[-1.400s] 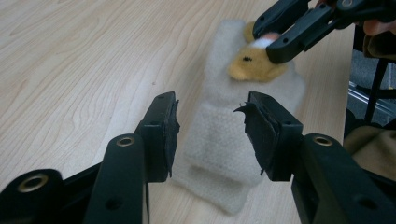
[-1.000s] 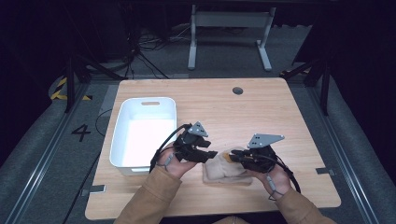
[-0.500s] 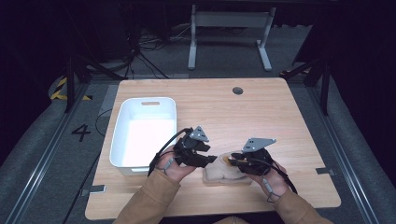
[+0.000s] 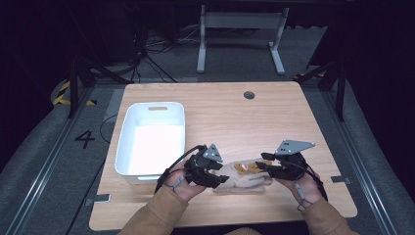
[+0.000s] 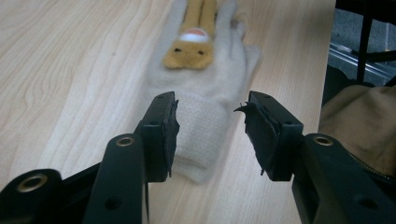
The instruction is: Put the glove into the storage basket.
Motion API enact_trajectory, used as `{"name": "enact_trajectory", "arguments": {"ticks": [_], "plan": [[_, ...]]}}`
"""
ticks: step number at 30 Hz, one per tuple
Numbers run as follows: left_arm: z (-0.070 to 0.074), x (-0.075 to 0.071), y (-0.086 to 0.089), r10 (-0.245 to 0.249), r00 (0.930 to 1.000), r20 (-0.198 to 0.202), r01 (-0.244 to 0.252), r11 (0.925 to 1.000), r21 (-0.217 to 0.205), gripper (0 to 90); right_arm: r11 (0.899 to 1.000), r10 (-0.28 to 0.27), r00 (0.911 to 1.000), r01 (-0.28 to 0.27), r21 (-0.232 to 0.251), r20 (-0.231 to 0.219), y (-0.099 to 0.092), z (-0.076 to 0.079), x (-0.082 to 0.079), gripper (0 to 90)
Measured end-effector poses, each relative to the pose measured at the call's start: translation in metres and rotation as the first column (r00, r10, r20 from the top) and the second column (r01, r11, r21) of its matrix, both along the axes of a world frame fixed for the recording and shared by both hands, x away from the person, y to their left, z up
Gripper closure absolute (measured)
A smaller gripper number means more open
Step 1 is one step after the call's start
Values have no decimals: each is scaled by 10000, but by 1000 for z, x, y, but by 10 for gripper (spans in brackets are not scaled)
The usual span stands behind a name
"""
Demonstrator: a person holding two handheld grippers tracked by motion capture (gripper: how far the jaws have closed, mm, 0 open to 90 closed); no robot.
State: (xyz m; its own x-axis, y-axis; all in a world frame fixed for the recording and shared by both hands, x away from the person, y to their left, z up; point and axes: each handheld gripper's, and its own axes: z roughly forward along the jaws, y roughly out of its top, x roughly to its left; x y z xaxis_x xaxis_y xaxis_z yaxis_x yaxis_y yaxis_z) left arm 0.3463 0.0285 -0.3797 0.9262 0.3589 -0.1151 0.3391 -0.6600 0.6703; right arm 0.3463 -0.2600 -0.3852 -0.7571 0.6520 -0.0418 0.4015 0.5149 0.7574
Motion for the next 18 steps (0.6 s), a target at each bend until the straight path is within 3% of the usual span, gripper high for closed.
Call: {"name": "enact_trajectory", "arguments": {"ticks": [8,12,18], "plan": [[-11,0,-1,-3,9997,-252,8,9998,173,548,9993,-123,9994,112,-370,-318,-26,-7,3,620],[-16,0,-2,9,9985,-543,-2,9999,121,567,9988,-75,9985,49,-486,-544,-33,-11,8,638],[-23,0,-2,209,9984,-529,-204,9997,94,561,9975,35,9966,-93,-700,-824,-36,-17,13,654]]}}
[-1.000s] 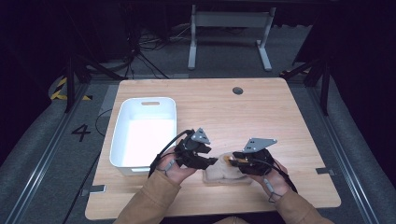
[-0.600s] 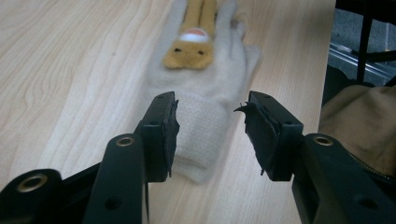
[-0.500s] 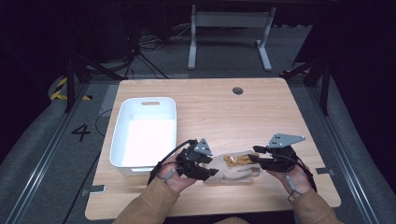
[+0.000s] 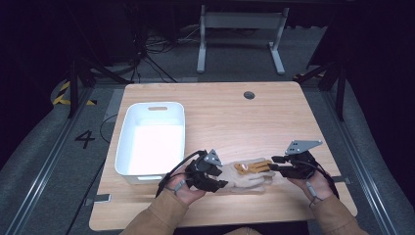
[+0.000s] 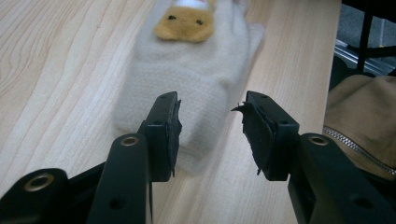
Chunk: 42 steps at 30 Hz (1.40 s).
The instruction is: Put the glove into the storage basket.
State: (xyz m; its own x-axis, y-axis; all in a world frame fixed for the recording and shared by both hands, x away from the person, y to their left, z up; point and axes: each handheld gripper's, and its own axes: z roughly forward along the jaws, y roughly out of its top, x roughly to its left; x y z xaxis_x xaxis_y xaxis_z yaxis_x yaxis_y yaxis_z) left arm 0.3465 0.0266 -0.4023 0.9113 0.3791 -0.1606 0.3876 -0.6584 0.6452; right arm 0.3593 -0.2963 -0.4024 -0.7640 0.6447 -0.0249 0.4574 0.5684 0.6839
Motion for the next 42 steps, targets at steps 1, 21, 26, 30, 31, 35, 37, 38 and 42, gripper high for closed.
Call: {"name": "enact_trajectory", "arguments": {"ticks": [1,21,26,30,31,35,37,38,42], "plan": [[-1,1,0,30,10000,-38,-30,10000,0,561,10000,12,10000,-12,-38,-26,0,-1,1,656],[-13,-4,-1,444,9983,387,-465,9973,566,594,9888,1472,9889,-1477,-235,-190,30,-20,10,653],[-15,-6,-1,466,9981,398,-493,9964,690,584,9793,2003,9792,-2010,-221,-309,38,-20,9,656],[-16,-6,0,604,9980,165,-614,9955,725,583,9737,2172,9741,-2207,-559,-631,43,-25,10,753],[-16,-6,1,558,9984,124,-566,9952,794,584,9724,2187,9738,-2229,-689,-629,44,-26,9,782],[-20,-12,-1,569,9984,0,-566,9937,965,584,9699,2180,9745,-2223,-993,-523,47,-27,8,848],[-23,-14,-3,646,9979,-61,-634,9906,1208,585,9713,2104,9764,-2145,-1030,-489,47,-26,7,856],[-24,-13,-3,645,9979,-95,-628,9900,1264,587,9723,2057,9775,-2095,-1038,-465,47,-26,7,858],[-28,-12,-4,853,9960,-255,-804,9849,1530,598,9726,2055,9776,-2090,-1018,-446,47,-25,7,859]]}}
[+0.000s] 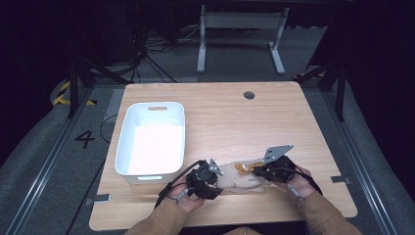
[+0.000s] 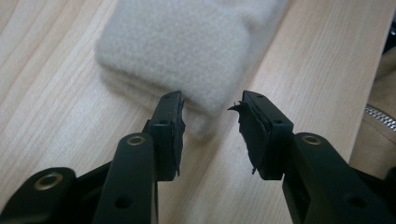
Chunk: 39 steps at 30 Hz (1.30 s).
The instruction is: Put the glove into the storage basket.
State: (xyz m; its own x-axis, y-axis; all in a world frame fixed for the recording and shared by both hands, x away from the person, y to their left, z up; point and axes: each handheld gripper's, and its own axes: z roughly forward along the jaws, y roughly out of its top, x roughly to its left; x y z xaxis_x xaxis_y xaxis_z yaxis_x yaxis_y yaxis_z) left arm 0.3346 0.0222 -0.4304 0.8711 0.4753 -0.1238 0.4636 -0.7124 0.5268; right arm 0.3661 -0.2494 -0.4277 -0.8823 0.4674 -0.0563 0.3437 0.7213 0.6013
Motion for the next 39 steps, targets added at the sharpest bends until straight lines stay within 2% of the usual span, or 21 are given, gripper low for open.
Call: {"name": "enact_trajectory", "arguments": {"ticks": [2,4,7,11,14,16,18,23,28,31,34,38,39], "plan": [[-2,1,0,210,9998,-22,-210,9998,-3,606,10000,-6,10000,7,14,-37,0,0,0,859],[-2,3,1,372,9991,-223,-371,9993,30,633,10000,6,10000,-6,-3,-53,0,0,0,859],[-4,5,1,277,9981,-552,-286,9995,-149,671,10000,-12,10000,12,7,-31,1,0,-1,859],[-5,4,-4,174,9981,-591,-168,9998,106,715,10000,10,10000,-10,3,27,2,1,-2,860],[-5,5,-3,252,9974,-672,-252,9997,12,794,10000,-51,10000,51,38,55,2,1,-3,861],[-3,5,-3,241,9981,-564,-242,9997,-1,857,10000,-23,10000,23,39,86,2,2,-3,862],[-1,4,-3,168,9984,-535,-169,9999,-14,877,10000,-43,9998,42,57,183,2,4,-5,863],[6,1,-2,9,9994,-335,-13,9999,-112,885,9999,-93,9993,89,104,373,-1,12,-8,866],[12,0,3,-96,9999,-117,94,9998,-149,884,9995,4,9979,-24,313,643,-4,27,-15,866],[14,1,7,-133,9997,-196,130,9998,-140,884,9994,93,9975,-116,333,696,-2,34,-19,866],[12,2,10,-162,9988,-454,156,9998,-141,883,9995,204,9980,-218,234,594,2,34,-21,866],[7,4,11,-192,9982,-568,202,9997,168,876,9992,403,9991,-402,-92,142,7,27,-20,864],[5,5,11,-84,9982,-586,92,9999,136,870,9993,355,9993,-354,-154,113,8,26,-20,861]]}}
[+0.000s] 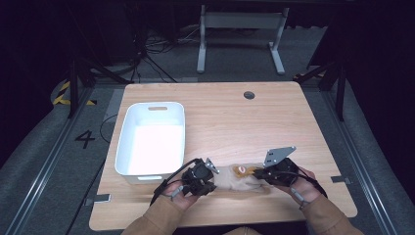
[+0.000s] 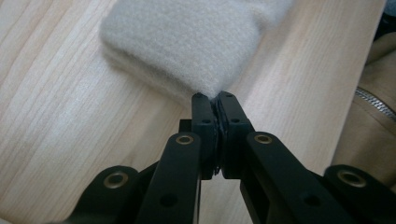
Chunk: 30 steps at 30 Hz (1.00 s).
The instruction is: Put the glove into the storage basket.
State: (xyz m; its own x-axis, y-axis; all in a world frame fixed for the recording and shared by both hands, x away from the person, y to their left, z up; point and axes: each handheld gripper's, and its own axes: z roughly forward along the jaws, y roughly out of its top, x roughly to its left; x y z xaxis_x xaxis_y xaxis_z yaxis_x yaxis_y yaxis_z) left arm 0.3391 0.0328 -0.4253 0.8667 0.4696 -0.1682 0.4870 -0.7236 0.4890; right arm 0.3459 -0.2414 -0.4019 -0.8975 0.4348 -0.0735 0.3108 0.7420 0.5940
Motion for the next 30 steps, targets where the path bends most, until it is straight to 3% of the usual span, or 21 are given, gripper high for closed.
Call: {"name": "enact_trajectory", "arguments": {"ticks": [2,4,6,10,14,17,20,25,30], "plan": [[-1,1,1,-7,10000,23,7,10000,10,832,10000,-92,9999,92,-3,-95,-1,-2,1,822],[1,1,2,60,10000,6,-60,9997,-238,717,9998,-101,9994,107,192,-328,-2,-1,3,706],[4,0,3,46,10000,25,-45,9985,-537,610,9989,-291,9993,299,347,-219,-5,1,4,682],[12,-1,3,69,9993,360,-29,9938,-1110,497,9961,-626,9980,628,618,-43,-11,4,5,633],[15,-2,0,10,9978,664,83,9901,-1402,388,9923,-953,9954,944,797,82,-18,5,7,612],[18,-5,-3,-154,9915,1294,377,9844,-1718,308,9873,-1194,9927,1172,1075,142,-25,7,8,607],[19,-4,-5,-202,9882,1521,502,9793,-1961,293,9830,-1405,9899,1370,1223,200,-30,9,8,605],[17,2,-6,-128,9901,1398,500,9625,-2665,264,9740,-1685,9853,1622,1581,272,-40,11,7,584],[13,2,-9,-164,9857,1677,663,9527,-2966,239,9677,-1857,9820,1767,1798,345,-48,11,7,582]]}}
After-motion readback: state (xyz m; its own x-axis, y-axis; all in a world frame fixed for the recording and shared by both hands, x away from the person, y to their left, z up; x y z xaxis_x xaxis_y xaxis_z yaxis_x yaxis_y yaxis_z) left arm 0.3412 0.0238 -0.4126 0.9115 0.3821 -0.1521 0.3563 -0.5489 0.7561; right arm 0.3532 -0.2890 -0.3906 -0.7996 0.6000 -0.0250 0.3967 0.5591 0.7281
